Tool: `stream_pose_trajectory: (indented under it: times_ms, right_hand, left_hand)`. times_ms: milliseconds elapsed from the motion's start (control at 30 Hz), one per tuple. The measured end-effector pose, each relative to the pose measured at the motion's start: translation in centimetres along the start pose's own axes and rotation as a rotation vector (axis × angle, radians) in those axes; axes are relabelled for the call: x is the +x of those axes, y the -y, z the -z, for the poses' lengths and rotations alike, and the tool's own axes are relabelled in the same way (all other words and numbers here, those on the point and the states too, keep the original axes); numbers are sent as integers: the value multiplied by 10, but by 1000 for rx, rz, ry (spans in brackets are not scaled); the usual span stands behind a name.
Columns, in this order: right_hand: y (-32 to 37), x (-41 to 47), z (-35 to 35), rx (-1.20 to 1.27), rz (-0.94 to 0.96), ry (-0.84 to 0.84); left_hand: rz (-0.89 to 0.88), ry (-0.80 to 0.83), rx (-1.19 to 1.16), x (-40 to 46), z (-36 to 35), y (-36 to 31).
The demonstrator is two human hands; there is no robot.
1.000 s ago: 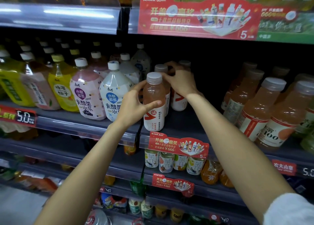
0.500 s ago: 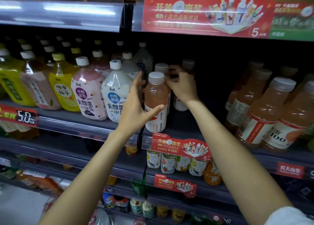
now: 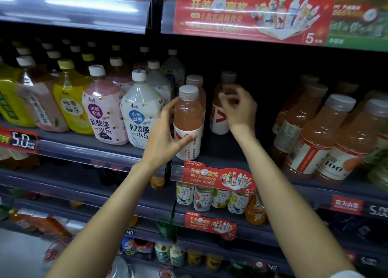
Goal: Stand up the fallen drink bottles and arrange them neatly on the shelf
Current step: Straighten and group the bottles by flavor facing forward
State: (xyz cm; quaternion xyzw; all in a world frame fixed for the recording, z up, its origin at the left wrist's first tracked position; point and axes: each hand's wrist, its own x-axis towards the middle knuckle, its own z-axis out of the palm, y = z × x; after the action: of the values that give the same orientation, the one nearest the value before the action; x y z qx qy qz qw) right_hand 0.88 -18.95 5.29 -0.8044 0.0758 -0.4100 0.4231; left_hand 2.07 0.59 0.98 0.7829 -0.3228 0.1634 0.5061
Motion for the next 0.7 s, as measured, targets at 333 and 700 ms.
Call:
stream_pose_trajectory:
  times_ms: [333, 700]
  right_hand:
    - [-49, 12, -13, 192, -273, 211]
    - [-29, -34, 35, 124, -190, 296]
  left_hand:
    - [19, -56, 19, -7, -8, 3]
    - [53, -53, -35, -9, -11, 7]
